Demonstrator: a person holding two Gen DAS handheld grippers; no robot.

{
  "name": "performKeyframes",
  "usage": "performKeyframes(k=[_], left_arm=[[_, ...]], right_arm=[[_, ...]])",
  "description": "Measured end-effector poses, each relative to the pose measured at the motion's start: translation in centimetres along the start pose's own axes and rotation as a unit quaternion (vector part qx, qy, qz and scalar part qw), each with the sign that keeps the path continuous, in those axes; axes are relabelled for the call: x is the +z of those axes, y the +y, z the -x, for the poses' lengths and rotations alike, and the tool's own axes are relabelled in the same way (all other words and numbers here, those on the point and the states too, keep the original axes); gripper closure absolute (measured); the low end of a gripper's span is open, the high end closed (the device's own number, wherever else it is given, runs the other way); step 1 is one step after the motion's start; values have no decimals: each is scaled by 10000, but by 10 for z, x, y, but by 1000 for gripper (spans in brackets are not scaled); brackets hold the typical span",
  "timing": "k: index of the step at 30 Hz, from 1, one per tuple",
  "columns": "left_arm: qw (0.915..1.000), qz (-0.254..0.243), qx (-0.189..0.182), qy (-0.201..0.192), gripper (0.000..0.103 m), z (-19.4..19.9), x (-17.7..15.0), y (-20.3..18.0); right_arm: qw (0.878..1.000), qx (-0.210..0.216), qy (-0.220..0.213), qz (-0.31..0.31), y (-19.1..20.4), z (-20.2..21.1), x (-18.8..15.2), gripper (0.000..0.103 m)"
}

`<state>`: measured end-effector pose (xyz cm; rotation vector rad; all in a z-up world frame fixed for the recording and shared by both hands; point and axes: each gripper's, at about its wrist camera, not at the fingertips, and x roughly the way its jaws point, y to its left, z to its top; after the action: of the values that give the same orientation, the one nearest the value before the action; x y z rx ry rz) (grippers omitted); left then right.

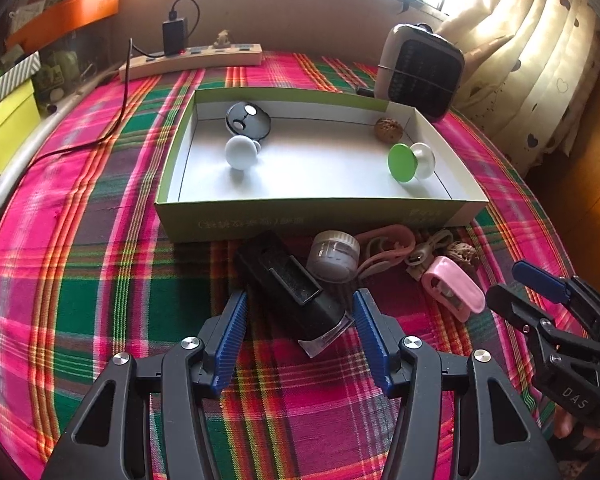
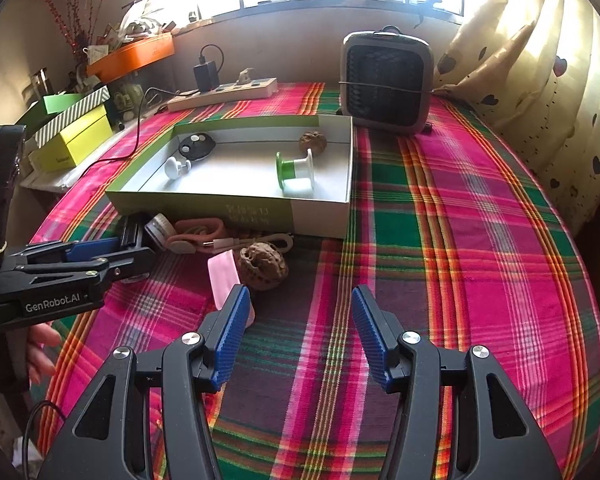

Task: Organize objects
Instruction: 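Withdraw both grippers from the tray toward the remaining items, then close the left gripper on the black handheld device while the right grasps the pink clip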

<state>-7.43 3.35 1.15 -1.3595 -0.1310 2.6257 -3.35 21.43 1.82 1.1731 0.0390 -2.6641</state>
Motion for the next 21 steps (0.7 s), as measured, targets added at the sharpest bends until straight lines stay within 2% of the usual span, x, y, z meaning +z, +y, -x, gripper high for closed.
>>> performKeyframes(k=[16, 21], left_arm=[[9997, 144, 191, -10, 50, 8, -4, 31], [9994, 229, 275, -35, 50, 10, -6, 43]], right_arm=[[9999, 74, 57, 102, 12, 3, -4, 49], [9995, 220, 84, 200, 19, 3, -7, 49]])
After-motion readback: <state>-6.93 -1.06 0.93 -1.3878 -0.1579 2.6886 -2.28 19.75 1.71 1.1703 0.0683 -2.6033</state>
